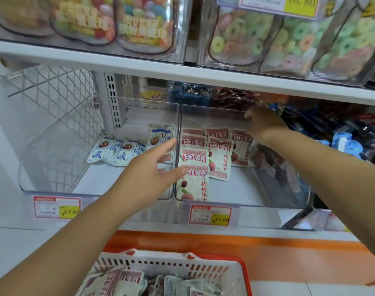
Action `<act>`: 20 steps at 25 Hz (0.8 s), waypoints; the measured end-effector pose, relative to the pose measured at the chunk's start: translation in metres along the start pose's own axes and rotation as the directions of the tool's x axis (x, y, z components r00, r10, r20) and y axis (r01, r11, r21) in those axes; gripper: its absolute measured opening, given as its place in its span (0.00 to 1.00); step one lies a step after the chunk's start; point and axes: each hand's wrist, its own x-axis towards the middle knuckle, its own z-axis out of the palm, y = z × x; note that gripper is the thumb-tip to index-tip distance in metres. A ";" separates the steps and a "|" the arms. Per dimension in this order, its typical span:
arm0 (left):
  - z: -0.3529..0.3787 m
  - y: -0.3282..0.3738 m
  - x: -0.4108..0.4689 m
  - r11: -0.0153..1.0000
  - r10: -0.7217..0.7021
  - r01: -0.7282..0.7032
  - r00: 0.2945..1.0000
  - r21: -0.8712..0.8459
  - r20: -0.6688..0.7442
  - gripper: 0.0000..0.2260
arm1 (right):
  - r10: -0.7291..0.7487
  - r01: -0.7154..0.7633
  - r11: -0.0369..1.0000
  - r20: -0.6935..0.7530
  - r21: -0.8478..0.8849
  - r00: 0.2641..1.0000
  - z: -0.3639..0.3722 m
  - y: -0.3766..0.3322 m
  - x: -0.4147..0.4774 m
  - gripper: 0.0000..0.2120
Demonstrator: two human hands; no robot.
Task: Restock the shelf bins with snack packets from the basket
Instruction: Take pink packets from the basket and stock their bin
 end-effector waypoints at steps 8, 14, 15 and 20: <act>0.035 0.000 -0.104 0.784 0.520 -0.411 0.844 0.465 -0.130 0.15 | -0.232 0.501 0.720 -0.514 0.480 0.826 0.021 -0.037 -0.226 0.12; 0.103 -0.083 -0.204 0.895 -0.198 0.083 0.954 0.439 0.223 0.18 | -0.402 0.332 0.913 0.655 0.236 0.639 0.135 -0.050 -0.315 0.20; 0.108 -0.092 -0.216 0.896 -0.271 0.154 0.933 0.417 0.237 0.19 | -0.336 0.220 0.942 0.720 0.254 0.606 0.158 -0.050 -0.319 0.23; 0.113 -0.100 -0.237 0.863 -0.475 0.394 0.847 0.316 0.240 0.21 | -0.173 0.030 0.978 0.734 0.204 0.657 0.224 -0.045 -0.330 0.46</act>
